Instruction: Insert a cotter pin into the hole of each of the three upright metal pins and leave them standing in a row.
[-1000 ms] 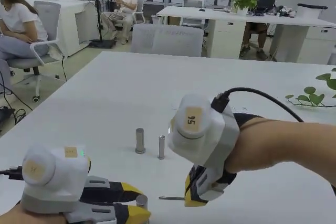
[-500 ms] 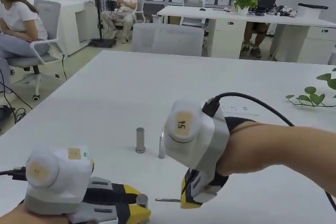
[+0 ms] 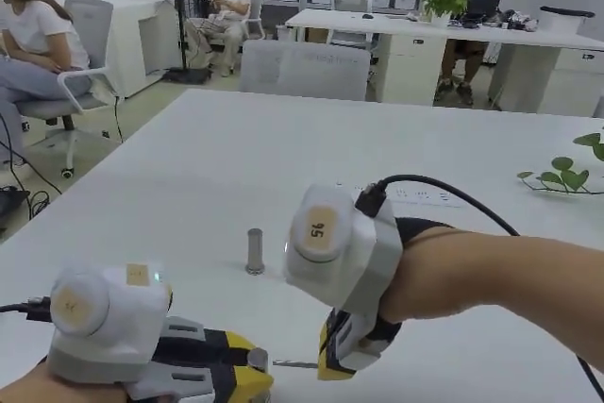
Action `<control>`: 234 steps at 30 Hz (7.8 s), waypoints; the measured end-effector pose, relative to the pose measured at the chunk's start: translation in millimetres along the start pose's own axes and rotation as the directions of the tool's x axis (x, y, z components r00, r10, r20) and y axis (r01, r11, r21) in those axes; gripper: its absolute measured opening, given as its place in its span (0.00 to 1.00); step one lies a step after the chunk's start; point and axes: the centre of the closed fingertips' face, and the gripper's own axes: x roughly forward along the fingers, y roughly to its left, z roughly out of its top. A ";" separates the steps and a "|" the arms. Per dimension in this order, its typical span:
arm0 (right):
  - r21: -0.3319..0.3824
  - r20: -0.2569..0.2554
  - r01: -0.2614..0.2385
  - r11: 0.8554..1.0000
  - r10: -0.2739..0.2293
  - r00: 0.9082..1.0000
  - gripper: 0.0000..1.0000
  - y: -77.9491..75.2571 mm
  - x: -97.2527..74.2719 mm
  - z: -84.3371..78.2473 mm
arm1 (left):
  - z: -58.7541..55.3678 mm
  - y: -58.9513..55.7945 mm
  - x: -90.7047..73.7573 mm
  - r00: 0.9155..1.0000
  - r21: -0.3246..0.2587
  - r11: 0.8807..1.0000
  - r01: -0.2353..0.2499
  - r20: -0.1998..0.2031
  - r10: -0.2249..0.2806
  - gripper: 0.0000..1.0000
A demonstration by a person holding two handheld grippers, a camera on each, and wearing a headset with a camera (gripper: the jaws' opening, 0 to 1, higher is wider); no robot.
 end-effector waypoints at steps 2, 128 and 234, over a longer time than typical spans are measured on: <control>0.003 0.001 0.001 1.000 -0.001 1.000 0.02 -0.2 0.5 0.3 | -0.1 0.0 0.0 1.000 0.000 1.000 0.001 0.000 -0.001 0.12; -0.101 -0.025 -0.025 0.995 0.022 0.999 0.02 2.9 9.5 25.6 | -1.4 -3.3 2.9 0.999 0.014 0.999 0.036 0.011 -0.036 0.12; 0.032 0.320 -0.031 0.999 0.019 0.947 0.31 7.3 -5.7 16.4 | 2.5 -10.0 11.5 0.997 0.021 0.997 0.075 0.008 -0.075 0.11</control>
